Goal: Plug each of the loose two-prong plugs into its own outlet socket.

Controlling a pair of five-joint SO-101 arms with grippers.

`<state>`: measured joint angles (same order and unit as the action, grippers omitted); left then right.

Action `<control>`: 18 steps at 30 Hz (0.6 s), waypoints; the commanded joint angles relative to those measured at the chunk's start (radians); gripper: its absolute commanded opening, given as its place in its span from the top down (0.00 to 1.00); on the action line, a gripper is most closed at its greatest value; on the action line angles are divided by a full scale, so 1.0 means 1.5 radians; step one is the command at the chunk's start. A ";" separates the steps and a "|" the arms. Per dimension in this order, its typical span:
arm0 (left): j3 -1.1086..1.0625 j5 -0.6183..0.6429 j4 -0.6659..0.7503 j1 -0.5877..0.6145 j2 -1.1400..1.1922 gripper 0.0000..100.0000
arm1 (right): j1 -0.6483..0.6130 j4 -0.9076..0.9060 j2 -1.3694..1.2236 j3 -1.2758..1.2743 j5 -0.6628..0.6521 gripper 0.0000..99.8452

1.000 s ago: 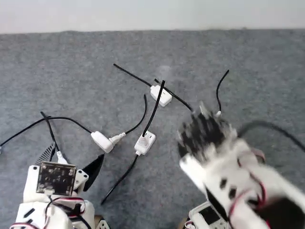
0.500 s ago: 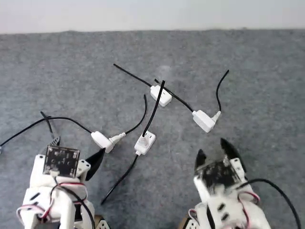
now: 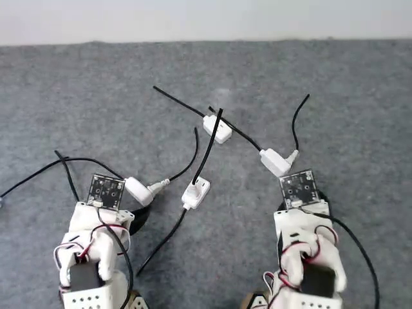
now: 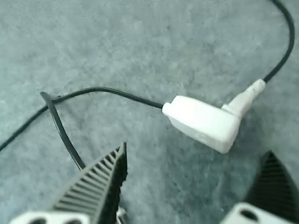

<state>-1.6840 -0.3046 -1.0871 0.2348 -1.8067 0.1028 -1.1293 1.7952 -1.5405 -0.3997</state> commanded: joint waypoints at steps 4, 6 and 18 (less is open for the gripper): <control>0.002 0.019 -0.003 -0.005 -0.007 0.59 | 0.009 0.098 -0.007 -0.096 0.008 0.81; 0.002 0.054 -0.019 -0.005 -0.007 0.59 | 0.007 0.087 -0.007 -0.096 0.008 0.81; 0.002 0.093 -0.118 0.006 -0.007 0.59 | -0.087 -0.114 -0.007 -0.097 -0.012 0.81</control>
<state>-1.6870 -0.1818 -1.2267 0.2348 -1.8067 -0.0138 -1.2490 1.7768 -1.6648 -0.3966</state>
